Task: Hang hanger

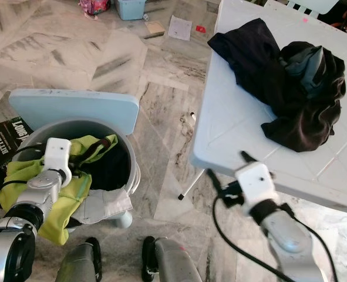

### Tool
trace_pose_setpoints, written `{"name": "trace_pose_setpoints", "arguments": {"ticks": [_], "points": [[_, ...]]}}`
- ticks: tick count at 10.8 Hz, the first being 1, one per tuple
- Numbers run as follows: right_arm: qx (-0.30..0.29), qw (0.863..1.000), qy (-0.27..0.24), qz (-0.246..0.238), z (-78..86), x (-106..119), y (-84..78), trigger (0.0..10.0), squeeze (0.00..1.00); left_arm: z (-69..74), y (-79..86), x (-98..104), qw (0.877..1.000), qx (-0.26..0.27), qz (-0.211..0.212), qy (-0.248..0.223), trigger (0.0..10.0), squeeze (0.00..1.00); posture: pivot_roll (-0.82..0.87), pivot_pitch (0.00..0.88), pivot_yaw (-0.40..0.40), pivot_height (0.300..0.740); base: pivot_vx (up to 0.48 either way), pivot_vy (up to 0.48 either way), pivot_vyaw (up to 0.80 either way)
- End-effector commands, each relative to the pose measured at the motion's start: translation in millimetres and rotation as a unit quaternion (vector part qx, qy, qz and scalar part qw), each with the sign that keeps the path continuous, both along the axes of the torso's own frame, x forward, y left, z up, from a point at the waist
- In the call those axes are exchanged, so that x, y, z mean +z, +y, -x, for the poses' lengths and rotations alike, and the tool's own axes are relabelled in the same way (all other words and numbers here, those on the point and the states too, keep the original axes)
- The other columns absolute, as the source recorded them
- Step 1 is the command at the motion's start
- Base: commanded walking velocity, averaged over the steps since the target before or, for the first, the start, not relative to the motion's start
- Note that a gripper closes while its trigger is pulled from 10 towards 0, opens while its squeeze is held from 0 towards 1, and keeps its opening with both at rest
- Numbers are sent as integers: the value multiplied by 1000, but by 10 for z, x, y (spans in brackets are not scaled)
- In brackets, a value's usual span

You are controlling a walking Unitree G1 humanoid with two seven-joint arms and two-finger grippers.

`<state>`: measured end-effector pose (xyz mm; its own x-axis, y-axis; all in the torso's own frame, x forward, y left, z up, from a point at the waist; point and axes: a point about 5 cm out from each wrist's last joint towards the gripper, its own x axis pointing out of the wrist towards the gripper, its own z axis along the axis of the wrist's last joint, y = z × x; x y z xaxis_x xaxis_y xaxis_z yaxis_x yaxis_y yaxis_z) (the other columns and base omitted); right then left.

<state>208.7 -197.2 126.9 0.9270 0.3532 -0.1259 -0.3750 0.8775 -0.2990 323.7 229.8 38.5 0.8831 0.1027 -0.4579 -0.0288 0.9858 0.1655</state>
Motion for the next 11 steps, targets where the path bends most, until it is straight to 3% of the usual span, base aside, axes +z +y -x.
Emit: {"name": "trace_pose_setpoints", "arguments": {"ticks": [1,5,7,9,11], "points": [[0,1000,4,4,16,9,-27,10000,0,25,-16,-42,1000,10,9,3,0,0,-252,219,-199,740,0,0,0],[-5,1000,3,14,-54,-25,-38,10000,0,-22,47,53,996,61,49,-45,0,0,-244,195,-196,740,0,0,0],[-8,1000,-3,19,-104,-40,-31,10000,0,-93,69,176,988,85,88,-89,0,0,-227,182,-189,740,0,0,0],[1,1000,-8,2,-160,-44,46,10000,0,-282,-76,468,974,69,147,-161,0,0,-208,168,-177,740,0,0,0],[4,1000,-11,-11,-229,-119,172,10000,0,-420,-240,764,948,49,215,-231,0,0,-150,144,-154,740,0,0,0]]}}
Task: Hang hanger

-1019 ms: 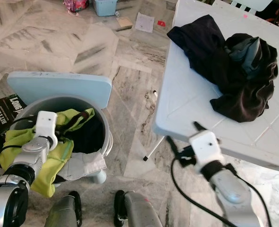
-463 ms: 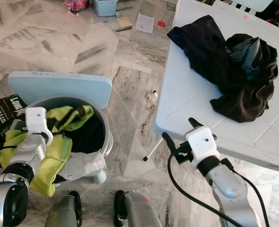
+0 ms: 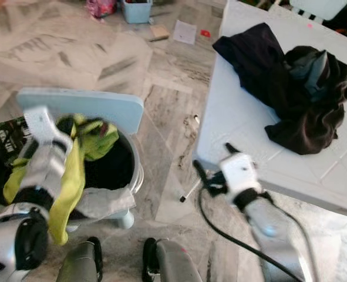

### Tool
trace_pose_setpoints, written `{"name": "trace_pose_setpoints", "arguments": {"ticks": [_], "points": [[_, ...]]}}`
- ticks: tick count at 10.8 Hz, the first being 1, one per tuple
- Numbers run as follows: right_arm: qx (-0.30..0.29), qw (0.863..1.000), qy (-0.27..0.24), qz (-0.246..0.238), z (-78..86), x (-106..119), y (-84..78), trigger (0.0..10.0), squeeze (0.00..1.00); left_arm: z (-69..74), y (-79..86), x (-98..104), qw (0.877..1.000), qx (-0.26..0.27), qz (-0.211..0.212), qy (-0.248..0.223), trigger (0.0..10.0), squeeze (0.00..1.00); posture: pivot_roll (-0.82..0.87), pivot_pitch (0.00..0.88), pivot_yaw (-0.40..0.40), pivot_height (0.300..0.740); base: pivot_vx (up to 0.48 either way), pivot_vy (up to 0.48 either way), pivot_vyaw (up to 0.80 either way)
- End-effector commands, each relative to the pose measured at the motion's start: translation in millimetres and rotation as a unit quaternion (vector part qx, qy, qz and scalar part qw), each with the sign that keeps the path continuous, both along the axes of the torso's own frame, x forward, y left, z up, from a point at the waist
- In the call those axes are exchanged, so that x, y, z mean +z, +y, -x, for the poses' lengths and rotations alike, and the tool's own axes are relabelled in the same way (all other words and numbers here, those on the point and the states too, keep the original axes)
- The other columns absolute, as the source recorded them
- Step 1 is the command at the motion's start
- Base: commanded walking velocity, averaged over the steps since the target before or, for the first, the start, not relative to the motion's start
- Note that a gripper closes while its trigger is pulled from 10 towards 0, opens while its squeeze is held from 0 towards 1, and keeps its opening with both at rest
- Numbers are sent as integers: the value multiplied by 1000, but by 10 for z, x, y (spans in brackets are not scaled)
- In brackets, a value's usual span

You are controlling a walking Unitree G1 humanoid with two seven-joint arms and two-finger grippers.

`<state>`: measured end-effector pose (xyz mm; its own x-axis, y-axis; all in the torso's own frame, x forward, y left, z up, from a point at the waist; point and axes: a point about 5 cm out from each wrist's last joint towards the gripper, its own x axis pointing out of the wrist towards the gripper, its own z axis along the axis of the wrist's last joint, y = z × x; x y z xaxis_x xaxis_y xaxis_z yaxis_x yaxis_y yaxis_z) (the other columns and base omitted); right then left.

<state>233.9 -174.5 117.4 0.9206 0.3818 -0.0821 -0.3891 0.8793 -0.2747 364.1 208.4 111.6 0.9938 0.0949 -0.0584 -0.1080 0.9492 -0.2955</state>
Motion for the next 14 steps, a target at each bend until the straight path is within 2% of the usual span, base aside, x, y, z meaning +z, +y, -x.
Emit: {"name": "trace_pose_setpoints", "arguments": {"ticks": [1,3,4,5,6,7,8,9,10,11,12,13,14], "points": [[-11,1000,1,4,-16,-51,-10,10000,0,-71,-68,175,999,-10,24,-36,0,0,-136,135,-147,740,0,0,0],[-26,1000,-13,-12,-168,-99,92,10000,0,-257,-168,786,988,-34,53,-137,0,0,-79,97,-112,740,0,0,0],[-32,999,-21,-20,-247,-121,153,10000,0,-335,-180,1209,977,-41,53,-202,0,0,-52,78,-96,740,0,0,0],[-35,999,-25,-25,-285,-137,187,10000,0,-365,-188,1492,968,-46,49,-243,0,0,-33,66,-86,740,0,0,0],[-42,998,-31,-31,-334,-156,235,10000,0,-368,-276,1793,955,-76,43,-284,0,0,-18,56,-73,740,0,0,0],[-48,998,-36,-36,-358,-173,257,10000,0,-266,-527,1694,951,-129,0,-282,0,0,-2,58,-59,740,0,0,0],[-50,997,-38,-37,-361,-177,262,10000,0,-237,-546,1646,951,-130,-6,-279,0,0,2,61,-59,740,0,0,0],[-68,996,-30,-46,-340,-249,217,10000,0,161,-760,849,969,-165,4,-183,0,0,19,74,-64,740,0,0,0],[-69,996,-29,-46,-340,-271,222,10000,0,321,-790,629,974,-171,13,-150,0,0,19,74,-64,740,0,0,0],[-69,996,-28,-46,-356,-287,236,10000,0,412,-750,629,975,-164,2,-151,0,0,37,79,-67,740,0,0,0],[-70,996,-29,-48,-372,-287,254,10000,0,342,-607,798,975,-136,-12,-177,0,0,44,76,-66,740,0,0,0],[-71,996,-31,-50,-391,-293,272,10000,0,239,-468,1044,974,-108,-7,-198,0,0,48,70,-60,740,0,0,0],[-76,995,-33,-52,-406,-296,276,10000,0,123,-427,1400,965,-99,-14,-243,0,0,50,66,-58,740,0,0,0]]}}
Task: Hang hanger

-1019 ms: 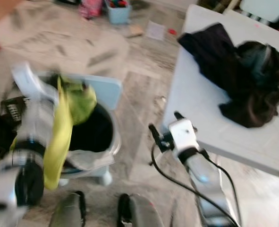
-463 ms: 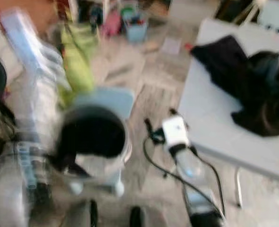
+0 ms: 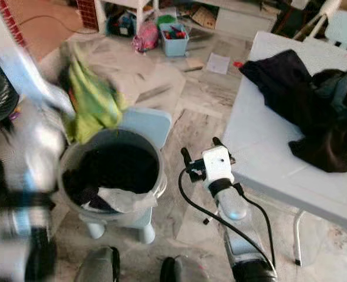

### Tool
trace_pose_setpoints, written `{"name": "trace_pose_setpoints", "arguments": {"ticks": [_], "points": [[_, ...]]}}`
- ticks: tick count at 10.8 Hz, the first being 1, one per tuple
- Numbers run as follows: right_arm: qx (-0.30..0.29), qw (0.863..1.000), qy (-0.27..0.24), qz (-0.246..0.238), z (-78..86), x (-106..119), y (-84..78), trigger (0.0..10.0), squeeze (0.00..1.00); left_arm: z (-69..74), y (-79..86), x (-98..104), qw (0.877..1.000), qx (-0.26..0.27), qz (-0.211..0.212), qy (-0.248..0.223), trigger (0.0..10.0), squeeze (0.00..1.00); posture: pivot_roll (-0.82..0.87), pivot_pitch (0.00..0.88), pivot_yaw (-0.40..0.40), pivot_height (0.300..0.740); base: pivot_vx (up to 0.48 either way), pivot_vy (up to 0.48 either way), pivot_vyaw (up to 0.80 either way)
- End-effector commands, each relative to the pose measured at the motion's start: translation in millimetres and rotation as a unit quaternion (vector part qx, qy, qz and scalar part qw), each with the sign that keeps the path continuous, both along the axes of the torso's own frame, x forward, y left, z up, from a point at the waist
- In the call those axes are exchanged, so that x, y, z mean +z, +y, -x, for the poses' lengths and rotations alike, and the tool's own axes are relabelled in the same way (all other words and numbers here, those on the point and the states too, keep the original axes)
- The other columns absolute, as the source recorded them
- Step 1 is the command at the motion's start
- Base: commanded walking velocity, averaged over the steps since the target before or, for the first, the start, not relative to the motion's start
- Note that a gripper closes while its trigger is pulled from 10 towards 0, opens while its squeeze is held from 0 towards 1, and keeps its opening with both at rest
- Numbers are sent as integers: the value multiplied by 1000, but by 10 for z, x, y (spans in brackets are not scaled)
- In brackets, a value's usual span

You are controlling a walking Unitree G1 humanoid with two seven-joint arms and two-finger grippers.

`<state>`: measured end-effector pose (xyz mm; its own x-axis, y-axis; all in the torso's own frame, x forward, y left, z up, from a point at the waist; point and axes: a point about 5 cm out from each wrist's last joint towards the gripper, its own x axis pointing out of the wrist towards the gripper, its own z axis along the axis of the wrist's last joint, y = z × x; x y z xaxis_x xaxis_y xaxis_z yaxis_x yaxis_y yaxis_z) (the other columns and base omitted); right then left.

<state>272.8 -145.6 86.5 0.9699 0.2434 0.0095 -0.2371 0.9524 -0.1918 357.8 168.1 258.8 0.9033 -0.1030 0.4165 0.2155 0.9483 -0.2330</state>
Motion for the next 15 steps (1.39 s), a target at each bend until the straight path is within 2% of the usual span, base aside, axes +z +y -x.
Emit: {"name": "trace_pose_setpoints", "arguments": {"ticks": [1,2,3,4,5,7,8,10,11,12,13,14,15], "points": [[-6,1000,-3,1,-24,-4,-8,10000,0,-81,-23,422,998,-1,-3,-61,0,0,55,56,-57,740,0,0,0],[-6,1000,-3,1,-30,-11,-3,10000,0,-126,-3,596,997,3,-6,-81,0,0,56,53,-56,740,0,0,0],[-7,1000,-5,1,-46,-10,5,10000,0,-197,1,999,992,0,-2,-124,0,0,56,49,-55,740,0,0,0],[-8,1000,-7,1,-62,-6,-2,10000,0,-206,-74,1230,989,-15,10,-150,0,0,58,44,-55,740,0,0,0],[-11,1000,-7,1,-76,-8,-9,10000,0,-197,-229,1333,986,-42,26,-159,0,0,62,41,-57,740,0,0,0],[-7,1000,-11,-2,-104,0,48,10000,0,-171,-720,1352,978,-117,50,-164,0,0,61,38,-60,740,0,0,0],[-5,1000,-13,-2,-107,4,63,10000,0,-164,-878,1251,976,-135,39,-164,0,0,53,36,-59,740,0,0,0],[-12,1000,-13,2,-80,-6,-3,10000,0,-186,-880,752,984,-137,37,-104,0,0,42,41,-59,740,0,0,0],[-14,1000,-11,7,-53,-17,-46,10000,0,-157,-817,297,990,-126,38,-41,0,0,33,54,-68,740,0,0,0],[-15,1000,-9,10,-35,-18,-79,10000,0,-17,-754,-138,993,-118,15,8,0,0,37,62,-76,740,0,0,0],[-14,1000,-9,12,-44,-14,-88,10000,0,48,-676,-338,994,-101,9,42,0,0,41,66,-80,740,0,0,0],[-12,1000,-9,14,-65,-4,-92,10000,0,159,-524,-654,992,-55,1,111,0,0,50,75,-86,740,0,0,0],[-11,1000,-9,16,-73,-3,-94,10000,0,252,-467,-884,984,-37,24,174,0,0,53,82,-92,740,0,0,0]]}}
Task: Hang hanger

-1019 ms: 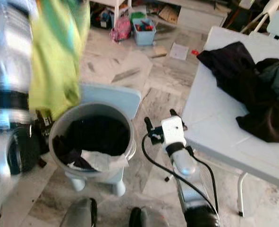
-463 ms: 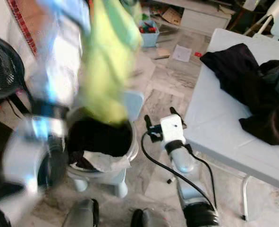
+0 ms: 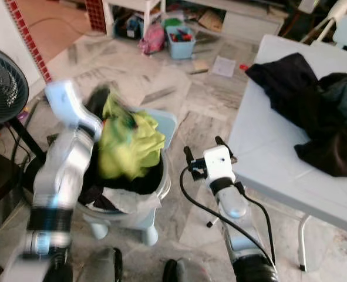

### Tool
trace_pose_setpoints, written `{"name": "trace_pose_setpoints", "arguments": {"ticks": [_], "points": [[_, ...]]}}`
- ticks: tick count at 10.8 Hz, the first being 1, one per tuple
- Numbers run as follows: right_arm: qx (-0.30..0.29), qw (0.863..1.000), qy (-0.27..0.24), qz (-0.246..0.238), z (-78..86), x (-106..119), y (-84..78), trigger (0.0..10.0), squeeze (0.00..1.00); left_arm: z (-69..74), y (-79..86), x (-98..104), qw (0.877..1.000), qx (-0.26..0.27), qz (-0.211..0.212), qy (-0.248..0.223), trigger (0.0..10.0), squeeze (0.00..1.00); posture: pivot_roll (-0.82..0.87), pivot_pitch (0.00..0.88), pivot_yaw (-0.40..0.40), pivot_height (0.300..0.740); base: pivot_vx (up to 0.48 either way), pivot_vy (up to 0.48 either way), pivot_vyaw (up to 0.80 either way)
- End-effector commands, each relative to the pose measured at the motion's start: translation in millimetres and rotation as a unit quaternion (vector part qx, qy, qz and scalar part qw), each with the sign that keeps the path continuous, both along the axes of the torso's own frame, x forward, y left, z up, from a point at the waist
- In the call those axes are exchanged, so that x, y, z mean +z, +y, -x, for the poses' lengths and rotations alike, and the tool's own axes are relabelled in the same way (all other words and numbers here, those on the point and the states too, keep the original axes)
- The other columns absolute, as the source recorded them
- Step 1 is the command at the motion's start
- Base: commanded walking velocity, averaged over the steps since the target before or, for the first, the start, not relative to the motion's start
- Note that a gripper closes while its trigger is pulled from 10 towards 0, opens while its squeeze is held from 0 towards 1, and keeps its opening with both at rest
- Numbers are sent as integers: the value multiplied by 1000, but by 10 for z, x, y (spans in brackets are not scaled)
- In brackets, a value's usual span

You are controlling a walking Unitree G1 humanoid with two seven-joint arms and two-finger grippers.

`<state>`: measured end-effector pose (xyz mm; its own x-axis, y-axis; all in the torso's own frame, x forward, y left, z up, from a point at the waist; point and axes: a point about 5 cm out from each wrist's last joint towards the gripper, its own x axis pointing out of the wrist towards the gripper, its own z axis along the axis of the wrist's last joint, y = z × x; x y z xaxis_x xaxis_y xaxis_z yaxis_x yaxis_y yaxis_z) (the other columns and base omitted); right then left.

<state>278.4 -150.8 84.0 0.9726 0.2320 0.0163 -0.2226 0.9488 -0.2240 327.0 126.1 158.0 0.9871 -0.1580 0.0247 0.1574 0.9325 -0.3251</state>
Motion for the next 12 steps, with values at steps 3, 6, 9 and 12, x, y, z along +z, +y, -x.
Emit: {"name": "trace_pose_setpoints", "arguments": {"ticks": [3,6,9,12], "points": [[-1,1000,5,12,4,0,-73,10000,0,429,202,-576,980,42,14,194,0,0,55,97,-101,740,0,0,0],[-1,1000,5,13,-2,-4,-57,10000,0,661,137,-704,966,20,40,255,510,0,57,103,-101,740,0,0,0],[-1,1000,4,20,-32,-2,-53,10000,0,932,-62,-646,961,-119,-39,247,3961,137,64,106,-106,740,0,0,0],[-7,1000,4,23,-16,-19,-73,10000,0,1081,78,-688,956,-112,-85,258,10000,1000,64,108,-102,740,0,0,0]]}}
